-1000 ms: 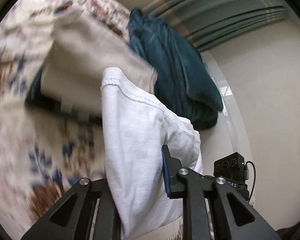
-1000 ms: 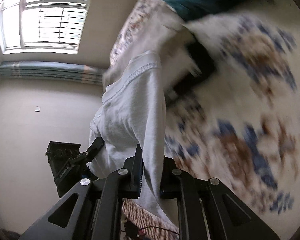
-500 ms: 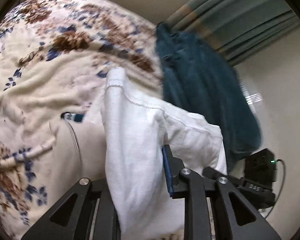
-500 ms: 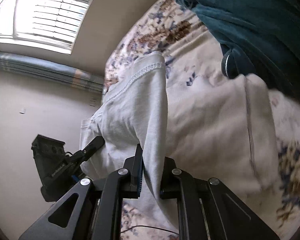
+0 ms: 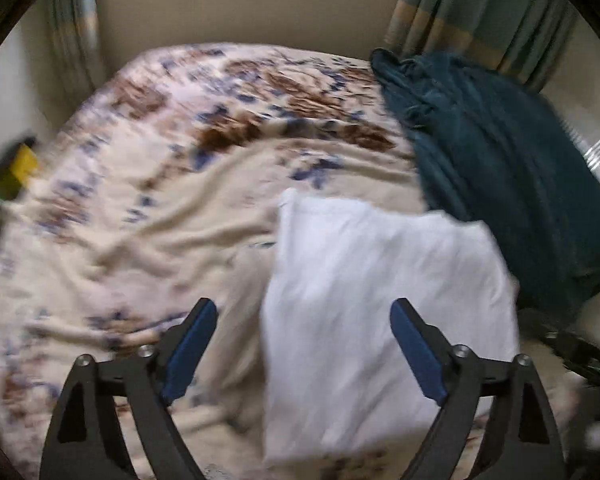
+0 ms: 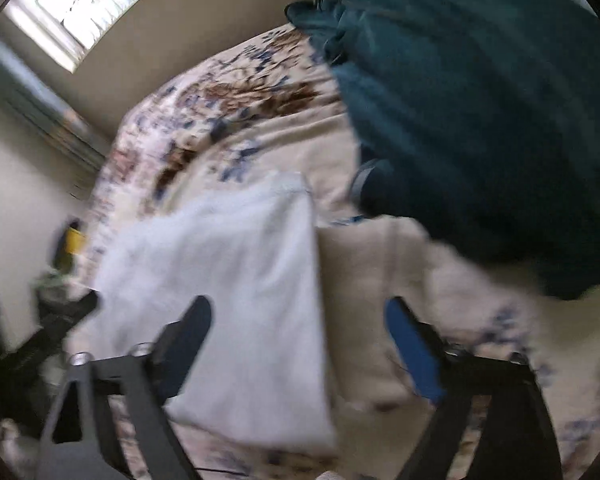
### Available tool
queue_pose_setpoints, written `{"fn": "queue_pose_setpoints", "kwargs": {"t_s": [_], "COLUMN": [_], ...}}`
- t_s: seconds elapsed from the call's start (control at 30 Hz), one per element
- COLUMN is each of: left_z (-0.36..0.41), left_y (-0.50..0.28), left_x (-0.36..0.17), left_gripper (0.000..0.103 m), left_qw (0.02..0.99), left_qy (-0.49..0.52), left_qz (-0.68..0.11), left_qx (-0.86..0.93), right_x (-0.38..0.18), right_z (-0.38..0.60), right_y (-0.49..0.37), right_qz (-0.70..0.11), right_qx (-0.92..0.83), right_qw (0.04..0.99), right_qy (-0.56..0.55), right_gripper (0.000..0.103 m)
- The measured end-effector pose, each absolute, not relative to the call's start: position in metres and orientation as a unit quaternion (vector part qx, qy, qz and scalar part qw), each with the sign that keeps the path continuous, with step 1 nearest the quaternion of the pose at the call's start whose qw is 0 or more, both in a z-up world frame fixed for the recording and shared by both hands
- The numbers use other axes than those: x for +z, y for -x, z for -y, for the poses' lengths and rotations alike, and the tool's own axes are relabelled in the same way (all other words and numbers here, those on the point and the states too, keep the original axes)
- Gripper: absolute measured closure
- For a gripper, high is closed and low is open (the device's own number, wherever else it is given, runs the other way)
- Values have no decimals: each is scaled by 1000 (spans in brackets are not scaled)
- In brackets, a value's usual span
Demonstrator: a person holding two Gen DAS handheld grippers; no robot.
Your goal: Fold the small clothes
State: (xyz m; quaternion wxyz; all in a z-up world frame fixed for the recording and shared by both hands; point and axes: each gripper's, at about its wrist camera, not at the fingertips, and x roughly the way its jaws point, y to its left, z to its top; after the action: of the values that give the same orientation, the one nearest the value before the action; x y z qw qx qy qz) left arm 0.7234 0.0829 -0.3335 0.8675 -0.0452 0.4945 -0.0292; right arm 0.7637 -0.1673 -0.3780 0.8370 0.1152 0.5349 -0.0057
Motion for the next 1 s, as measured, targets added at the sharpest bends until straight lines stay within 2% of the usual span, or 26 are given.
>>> {"fn": "queue_pose_setpoints", "kwargs": {"t_s": [0.13,0.5,1.0], "left_z": [-71,-52,-35], "left_y": [-689,-624,-469], "left_x": [-332,-295,-146], "left_gripper": [12,12,12], "left_qw": [871,873,912], "left_qy": [6,3,-9], "left_qz": [-491,-488,-409], "left_qx": [2,3,3], "right_x": [-362,-296,-126], "right_z": [161,176,174], "right_y": [-725,-635,-461], "right_qz": [-526,-493,-410], "right_qx": [-42,-80,-69], "right_qw": [847,866,909], "right_qy": [-65,-38,-16], "right_gripper": [1,1,1]}}
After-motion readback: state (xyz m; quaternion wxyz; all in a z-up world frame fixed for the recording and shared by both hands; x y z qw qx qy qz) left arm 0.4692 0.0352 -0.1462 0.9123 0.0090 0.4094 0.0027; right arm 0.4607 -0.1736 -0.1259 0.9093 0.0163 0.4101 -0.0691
